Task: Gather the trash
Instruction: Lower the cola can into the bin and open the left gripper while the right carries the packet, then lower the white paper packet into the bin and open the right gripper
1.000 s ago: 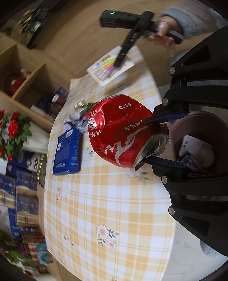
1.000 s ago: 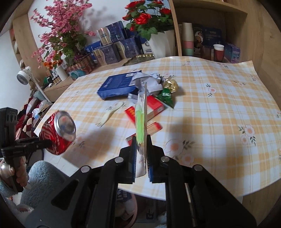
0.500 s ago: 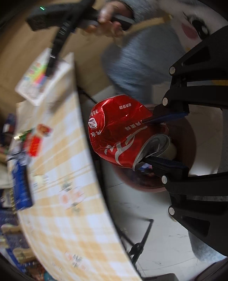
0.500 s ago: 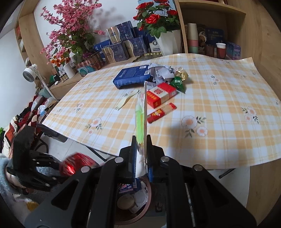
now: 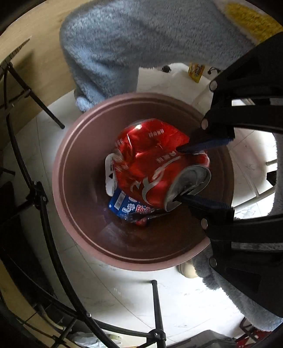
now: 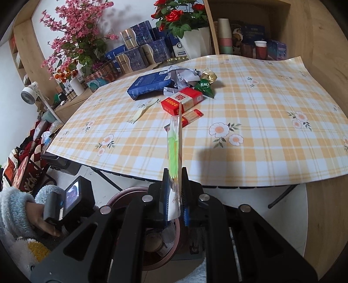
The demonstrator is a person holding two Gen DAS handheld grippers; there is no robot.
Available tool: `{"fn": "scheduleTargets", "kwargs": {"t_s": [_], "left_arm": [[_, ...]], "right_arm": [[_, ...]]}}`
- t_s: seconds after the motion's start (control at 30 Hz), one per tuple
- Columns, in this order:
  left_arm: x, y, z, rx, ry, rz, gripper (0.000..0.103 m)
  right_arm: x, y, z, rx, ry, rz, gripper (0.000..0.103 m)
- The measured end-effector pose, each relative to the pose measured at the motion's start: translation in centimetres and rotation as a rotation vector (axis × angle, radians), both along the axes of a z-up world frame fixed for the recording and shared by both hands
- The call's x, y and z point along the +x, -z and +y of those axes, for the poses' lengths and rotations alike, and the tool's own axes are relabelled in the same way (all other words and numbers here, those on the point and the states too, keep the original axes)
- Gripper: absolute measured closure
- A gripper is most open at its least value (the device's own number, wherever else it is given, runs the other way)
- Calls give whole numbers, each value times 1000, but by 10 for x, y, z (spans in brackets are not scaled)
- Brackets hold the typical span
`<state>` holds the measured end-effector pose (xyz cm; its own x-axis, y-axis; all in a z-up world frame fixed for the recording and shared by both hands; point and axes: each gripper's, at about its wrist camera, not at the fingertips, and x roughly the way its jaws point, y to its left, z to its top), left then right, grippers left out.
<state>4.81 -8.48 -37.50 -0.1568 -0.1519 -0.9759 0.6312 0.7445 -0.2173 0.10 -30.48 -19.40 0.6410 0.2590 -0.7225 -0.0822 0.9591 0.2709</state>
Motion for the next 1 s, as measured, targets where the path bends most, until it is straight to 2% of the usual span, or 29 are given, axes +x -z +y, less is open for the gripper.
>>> {"fn": "scheduleTargets", "kwargs": {"t_s": [0.1,0.23,0.3,0.43,0.67,0.77,0.87,1.0], "left_arm": [[3,-15,9,-49,-46,-57,35],[12,-59,34,-194,-155,-161,25],[12,-85,49,-258,-216,-241,18],[4,-122,81,-348,-349,-396,13],[-11,-155,109,-391,-526,-628,9],[-19,-167,114,-372,-571,-741,7],[-27,-164,114,-347,-581,-788,7],[-28,-159,112,-318,-582,-799,7]], "right_arm": [[-3,0,5,-5,-10,6,89],[-6,3,18,-11,-41,19,89],[-6,5,26,-10,-58,23,89],[-6,10,55,-11,-128,40,89],[-3,40,113,-16,-259,97,89],[-2,59,129,15,-286,126,89],[0,74,134,46,-295,145,89],[1,98,139,20,-292,186,89]]}}
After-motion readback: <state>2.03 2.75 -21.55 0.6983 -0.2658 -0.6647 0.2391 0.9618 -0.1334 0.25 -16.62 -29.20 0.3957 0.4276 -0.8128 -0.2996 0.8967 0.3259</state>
